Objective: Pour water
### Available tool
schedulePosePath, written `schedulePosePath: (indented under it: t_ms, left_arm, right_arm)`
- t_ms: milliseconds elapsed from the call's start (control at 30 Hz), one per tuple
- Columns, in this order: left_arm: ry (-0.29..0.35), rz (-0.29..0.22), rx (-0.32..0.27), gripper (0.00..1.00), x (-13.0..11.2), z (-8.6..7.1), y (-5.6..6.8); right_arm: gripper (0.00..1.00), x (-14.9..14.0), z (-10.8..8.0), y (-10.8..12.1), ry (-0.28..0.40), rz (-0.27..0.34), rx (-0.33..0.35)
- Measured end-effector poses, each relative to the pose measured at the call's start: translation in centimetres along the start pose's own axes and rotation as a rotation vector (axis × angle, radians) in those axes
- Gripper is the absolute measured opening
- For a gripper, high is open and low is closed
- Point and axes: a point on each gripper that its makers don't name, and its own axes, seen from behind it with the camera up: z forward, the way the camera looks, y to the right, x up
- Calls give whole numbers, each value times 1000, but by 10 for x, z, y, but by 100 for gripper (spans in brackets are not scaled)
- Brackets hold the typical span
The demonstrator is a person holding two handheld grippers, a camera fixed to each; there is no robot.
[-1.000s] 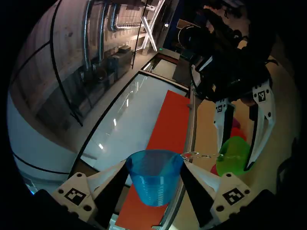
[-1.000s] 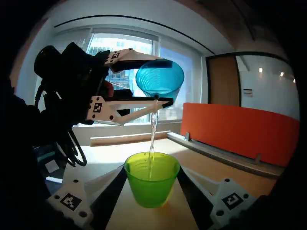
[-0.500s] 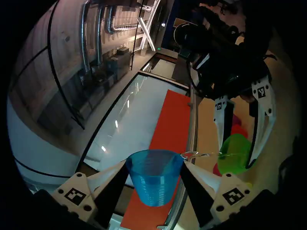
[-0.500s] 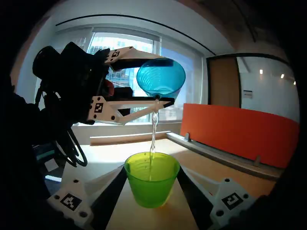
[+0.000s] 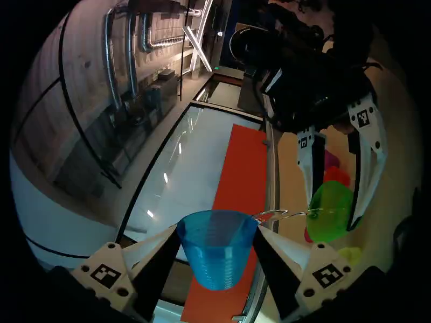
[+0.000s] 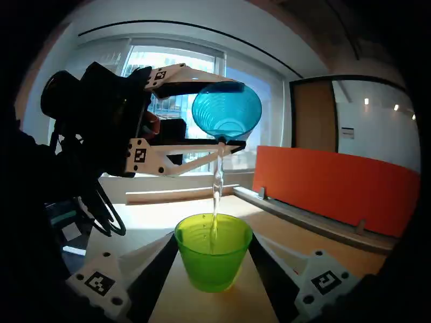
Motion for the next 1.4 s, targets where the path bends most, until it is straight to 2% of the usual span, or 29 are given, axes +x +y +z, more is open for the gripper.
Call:
schedulePosePath:
  t_ms: [900,1400]
  left_arm:
    - [-4,121,-1,87,4,1,-2]
    - [-1,210,0,87,9,5,-4]
  right_arm:
    - [91,2,-1,3,9,-1,-5]
    - [91,2,-3,4,12,-1,-10]
